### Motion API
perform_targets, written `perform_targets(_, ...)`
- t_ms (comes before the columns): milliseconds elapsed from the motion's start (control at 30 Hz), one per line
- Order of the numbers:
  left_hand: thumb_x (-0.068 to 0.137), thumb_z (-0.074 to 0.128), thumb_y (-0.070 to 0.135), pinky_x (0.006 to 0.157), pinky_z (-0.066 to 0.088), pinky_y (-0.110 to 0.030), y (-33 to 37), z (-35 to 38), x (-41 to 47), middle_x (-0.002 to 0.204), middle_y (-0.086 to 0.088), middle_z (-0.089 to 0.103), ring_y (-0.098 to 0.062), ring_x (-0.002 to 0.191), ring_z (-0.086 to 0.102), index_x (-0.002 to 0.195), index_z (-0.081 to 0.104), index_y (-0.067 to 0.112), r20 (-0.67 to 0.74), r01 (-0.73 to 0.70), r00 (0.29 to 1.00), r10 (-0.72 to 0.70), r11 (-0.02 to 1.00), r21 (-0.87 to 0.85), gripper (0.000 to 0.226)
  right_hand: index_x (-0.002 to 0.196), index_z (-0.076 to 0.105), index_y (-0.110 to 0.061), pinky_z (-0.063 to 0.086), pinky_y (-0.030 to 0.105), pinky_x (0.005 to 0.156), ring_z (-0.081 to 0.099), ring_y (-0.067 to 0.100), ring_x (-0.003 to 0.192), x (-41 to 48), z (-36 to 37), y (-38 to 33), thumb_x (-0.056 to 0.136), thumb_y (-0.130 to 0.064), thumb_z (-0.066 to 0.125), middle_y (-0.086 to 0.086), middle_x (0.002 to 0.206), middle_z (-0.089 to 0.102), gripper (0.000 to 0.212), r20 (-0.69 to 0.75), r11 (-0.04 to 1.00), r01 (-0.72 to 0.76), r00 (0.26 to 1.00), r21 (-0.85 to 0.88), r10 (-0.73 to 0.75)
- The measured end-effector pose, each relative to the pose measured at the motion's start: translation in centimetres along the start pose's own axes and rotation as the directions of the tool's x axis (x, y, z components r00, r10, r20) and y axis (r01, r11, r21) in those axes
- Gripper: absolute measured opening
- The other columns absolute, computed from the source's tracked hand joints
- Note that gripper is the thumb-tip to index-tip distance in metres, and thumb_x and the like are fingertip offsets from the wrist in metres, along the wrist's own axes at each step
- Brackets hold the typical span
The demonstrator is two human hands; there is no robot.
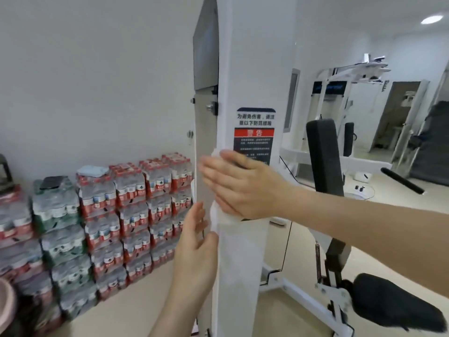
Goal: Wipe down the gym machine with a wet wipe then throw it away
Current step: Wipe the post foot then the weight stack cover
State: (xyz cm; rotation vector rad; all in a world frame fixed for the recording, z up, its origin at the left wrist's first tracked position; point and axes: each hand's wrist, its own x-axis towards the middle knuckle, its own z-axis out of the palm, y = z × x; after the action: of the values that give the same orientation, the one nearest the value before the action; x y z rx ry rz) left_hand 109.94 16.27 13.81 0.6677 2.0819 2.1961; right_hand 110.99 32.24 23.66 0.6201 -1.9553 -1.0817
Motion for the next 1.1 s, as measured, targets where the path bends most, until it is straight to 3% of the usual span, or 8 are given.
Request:
perform_targets(133, 0.094, 0.050, 0.012, 0.103, 0.044, -0.035, 3.4, 1.1, 0.3, 0.132, 0.022, 0.049, 0.001, 0.122, 0.045, 0.139, 0.041, 0.036, 0.068, -0.156, 0.987, 0.143, 0.950, 0.271, 0.052, 0.148, 0.031, 0.000, 0.018, 0.047, 0.120, 0.026, 0.031, 0.146, 3.3, -2.3, 4.0, 0.098, -0.032, 0.038, 0.017, 0.155, 0.030, 0.060, -0.128, 0.863, -0.496, 0.854, 0.096, 0.505)
perform_targets(334, 0.089, 0.051, 0.005, 0.089, 0.048, -0.025, 4.8, 2.1, -0.1, 0.114, 0.033, 0.043, 0.005, 0.111, 0.048, 0.126, 0.038, 0.045, 0.098, -0.243, 0.970, 0.222, 0.871, 0.428, 0.056, 0.150, 0.012, 0.007, 0.016, 0.048, 0.121, 0.007, 0.035, 0.149, 1.5, -1.3, 0.5, 0.103, -0.039, 0.028, 0.025, 0.159, 0.009, 0.067, -0.029, 0.371, -0.841, 0.392, 0.394, 0.919)
perform_targets(467, 0.089, 0.053, 0.010, 0.083, 0.051, -0.029, 3.7, 1.8, 0.9, 0.117, 0.020, 0.048, -0.005, 0.108, 0.053, 0.128, 0.042, 0.033, 0.092, -0.254, 0.967, 0.238, 0.870, 0.422, 0.047, 0.153, -0.005, -0.005, 0.038, 0.048, 0.111, 0.021, 0.035, 0.146, 0.1, -0.2, -5.8, 0.103, -0.048, 0.025, 0.024, 0.159, 0.010, 0.073, 0.135, 0.108, -0.835, 0.213, 0.540, 0.968)
perform_targets(567, 0.088, 0.059, 0.028, 0.079, 0.057, -0.046, 3.9, 1.2, 2.0, 0.111, 0.015, 0.054, -0.012, 0.102, 0.059, 0.114, 0.045, 0.045, 0.101, -0.161, 0.985, 0.138, 0.950, 0.266, 0.033, 0.151, -0.010, -0.027, 0.054, 0.044, 0.090, 0.049, 0.025, 0.126, 0.1, -0.5, -6.1, 0.098, -0.062, 0.017, 0.013, 0.148, 0.036, 0.069, 0.261, -0.067, -0.829, 0.098, 0.556, 0.960)
perform_targets(667, 0.079, 0.067, 0.047, 0.073, 0.056, -0.045, 5.0, 0.6, 3.4, 0.098, 0.005, 0.059, -0.017, 0.088, 0.061, 0.096, 0.053, 0.037, 0.113, -0.158, 0.984, 0.141, 0.976, 0.151, 0.024, 0.152, 0.007, -0.022, 0.055, 0.034, 0.084, 0.056, 0.012, 0.107, 1.5, -0.9, -2.9, 0.099, -0.059, 0.016, 0.000, 0.127, 0.053, 0.065, 0.222, -0.107, -0.827, 0.022, 0.552, 0.975)
perform_targets(801, 0.072, 0.058, 0.054, 0.063, 0.043, -0.021, 7.5, -0.1, 4.7, 0.086, 0.006, 0.056, -0.010, 0.073, 0.053, 0.091, 0.053, 0.027, 0.141, -0.353, 0.928, 0.344, 0.935, 0.038, 0.034, 0.151, 0.020, -0.006, 0.046, 0.035, 0.099, 0.048, 0.023, 0.125, 5.2, -1.8, -0.2, 0.102, -0.035, 0.025, 0.011, 0.141, 0.045, 0.057, 0.055, -0.115, -0.846, -0.102, 0.520, 0.993)
perform_targets(934, 0.080, 0.066, 0.036, 0.058, 0.043, -0.013, 9.0, -0.6, 6.1, 0.078, 0.008, 0.058, -0.009, 0.071, 0.055, 0.084, 0.059, 0.030, 0.214, -0.483, 0.851, 0.480, 0.875, -0.044, 0.010, 0.154, 0.013, -0.017, 0.046, 0.034, 0.099, 0.049, 0.021, 0.126, 3.9, -0.5, -4.4, 0.103, -0.043, 0.022, 0.007, 0.145, 0.043, 0.058, 0.048, -0.120, -0.814, -0.112, 0.568, 0.993)
perform_targets(1101, 0.080, 0.072, 0.008, 0.057, 0.043, -0.016, 6.9, -0.5, 6.8, 0.078, 0.010, 0.055, -0.010, 0.069, 0.055, 0.079, 0.058, 0.025, 0.258, -0.652, 0.747, 0.613, 0.752, 0.101, 0.023, 0.152, 0.015, -0.033, 0.052, 0.040, 0.090, 0.057, 0.015, 0.113, 1.6, 0.8, -10.3, 0.097, -0.062, 0.016, -0.005, 0.138, 0.050, 0.062, 0.241, -0.373, -0.765, -0.286, 0.525, 0.927)
